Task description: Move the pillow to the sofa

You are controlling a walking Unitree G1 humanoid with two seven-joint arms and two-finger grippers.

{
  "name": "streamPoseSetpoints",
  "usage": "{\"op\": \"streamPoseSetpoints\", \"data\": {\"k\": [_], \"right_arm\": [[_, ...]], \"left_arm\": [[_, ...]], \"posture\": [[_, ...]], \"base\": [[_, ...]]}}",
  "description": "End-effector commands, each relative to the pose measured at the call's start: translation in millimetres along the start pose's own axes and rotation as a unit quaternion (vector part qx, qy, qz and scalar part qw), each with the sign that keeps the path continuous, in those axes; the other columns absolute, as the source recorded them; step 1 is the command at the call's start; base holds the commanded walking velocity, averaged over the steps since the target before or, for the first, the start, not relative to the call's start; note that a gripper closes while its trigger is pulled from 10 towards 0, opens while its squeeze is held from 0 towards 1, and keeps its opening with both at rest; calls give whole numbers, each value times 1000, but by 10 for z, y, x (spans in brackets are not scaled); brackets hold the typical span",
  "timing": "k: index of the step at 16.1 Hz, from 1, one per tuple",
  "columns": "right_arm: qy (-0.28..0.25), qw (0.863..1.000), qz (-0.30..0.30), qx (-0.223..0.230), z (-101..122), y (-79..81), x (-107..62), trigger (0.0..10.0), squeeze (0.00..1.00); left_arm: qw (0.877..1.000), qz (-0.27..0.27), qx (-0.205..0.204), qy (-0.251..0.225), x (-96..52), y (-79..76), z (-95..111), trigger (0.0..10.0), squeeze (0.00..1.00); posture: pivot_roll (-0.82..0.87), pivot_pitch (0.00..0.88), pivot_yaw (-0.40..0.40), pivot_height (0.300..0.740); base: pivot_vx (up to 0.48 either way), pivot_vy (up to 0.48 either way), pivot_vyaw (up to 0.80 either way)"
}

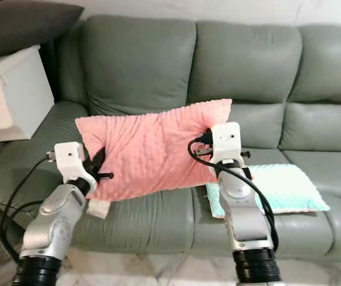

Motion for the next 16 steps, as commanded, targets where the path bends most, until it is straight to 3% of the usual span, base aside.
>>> {"op": "streamPoseSetpoints", "data": {"k": [1, 3, 16], "right_arm": [[-21, 1000, -8, 3, 100, -39, 12, 10000, 0], [-22, 1000, -8, 3, 101, -34, 13, 10000, 0], [-22, 1000, -11, 3, 102, -27, 2, 10000, 0]], "left_arm": [[1000, -14, 7, 0, 13, -54, 13, 10000, 0], [1000, -15, 8, 0, 15, -56, 17, 10000, 0], [1000, -17, 10, 4, 20, -65, 7, 10000, 0]], "posture": [[-55, 0, -13, 740], [-55, 0, -13, 740], [-56, 0, -8, 740]], "base": [[0, 0, 0], [0, 156, 0], [0, 457, 0]]}}
Point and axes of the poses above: a point about 5 cm out from each wrist's last joint towards the gripper, its own x axis pointing out of the wrist towards the gripper, its own z axis along the axis of the wrist's last joint, y = z × x, the point moved 1 cm from there along x, pointing out of the wrist towards the gripper, and after that the axes turned 13 degrees about -x, right-handed, at the moved point
